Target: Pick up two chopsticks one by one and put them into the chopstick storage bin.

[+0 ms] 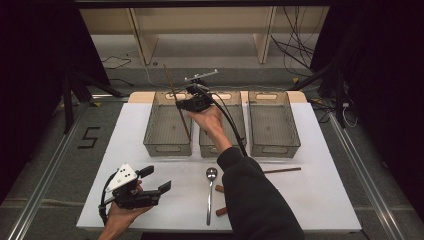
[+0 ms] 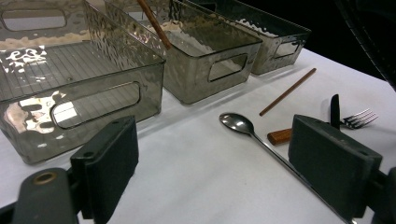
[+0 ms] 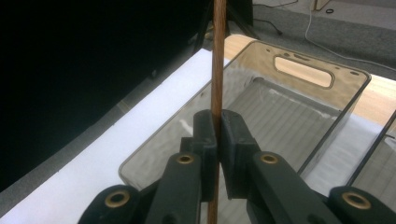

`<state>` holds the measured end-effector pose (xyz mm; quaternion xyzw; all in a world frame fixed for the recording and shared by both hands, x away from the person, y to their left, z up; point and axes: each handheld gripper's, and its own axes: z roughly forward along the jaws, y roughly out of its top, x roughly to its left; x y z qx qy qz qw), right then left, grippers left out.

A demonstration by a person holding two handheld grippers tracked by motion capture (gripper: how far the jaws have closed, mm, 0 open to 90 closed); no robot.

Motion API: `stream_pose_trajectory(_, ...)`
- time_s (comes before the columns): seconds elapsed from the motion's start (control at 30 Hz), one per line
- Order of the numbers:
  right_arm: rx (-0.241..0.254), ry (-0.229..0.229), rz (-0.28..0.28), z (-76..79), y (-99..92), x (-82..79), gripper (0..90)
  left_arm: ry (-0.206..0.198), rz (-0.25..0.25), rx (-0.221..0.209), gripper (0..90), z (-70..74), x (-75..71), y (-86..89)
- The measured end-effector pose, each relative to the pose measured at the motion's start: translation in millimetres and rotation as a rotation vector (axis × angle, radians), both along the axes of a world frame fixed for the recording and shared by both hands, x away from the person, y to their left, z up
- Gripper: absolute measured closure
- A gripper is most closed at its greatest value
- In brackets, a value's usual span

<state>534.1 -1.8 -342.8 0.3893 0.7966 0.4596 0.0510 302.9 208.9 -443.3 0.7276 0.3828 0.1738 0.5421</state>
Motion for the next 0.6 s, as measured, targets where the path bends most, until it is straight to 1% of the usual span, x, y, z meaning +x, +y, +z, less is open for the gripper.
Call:
stream_pose_trajectory(0.33,0.009,0.009,-0.021,-7.5,7.2,6.0,85.8,0.002,-0.002,-0.001,15.7,0.1,-0.2,0.1)
stream_pose_trajectory(0.47,0.005,0.012,-0.024,-11.7,10.1,6.9,85.8,0.003,-0.004,0.001,15.7,0.3,-0.5,0.0)
stream_pose_trajectory(0.53,-0.01,0.012,-0.026,-13.7,12.1,6.7,85.8,0.003,-0.003,-0.002,15.7,0.3,-0.4,-0.2)
stream_pose_trajectory(0.6,-0.012,0.015,-0.025,-16.0,13.5,7.1,85.8,0.003,-0.003,-0.002,15.7,0.4,-0.6,-0.2)
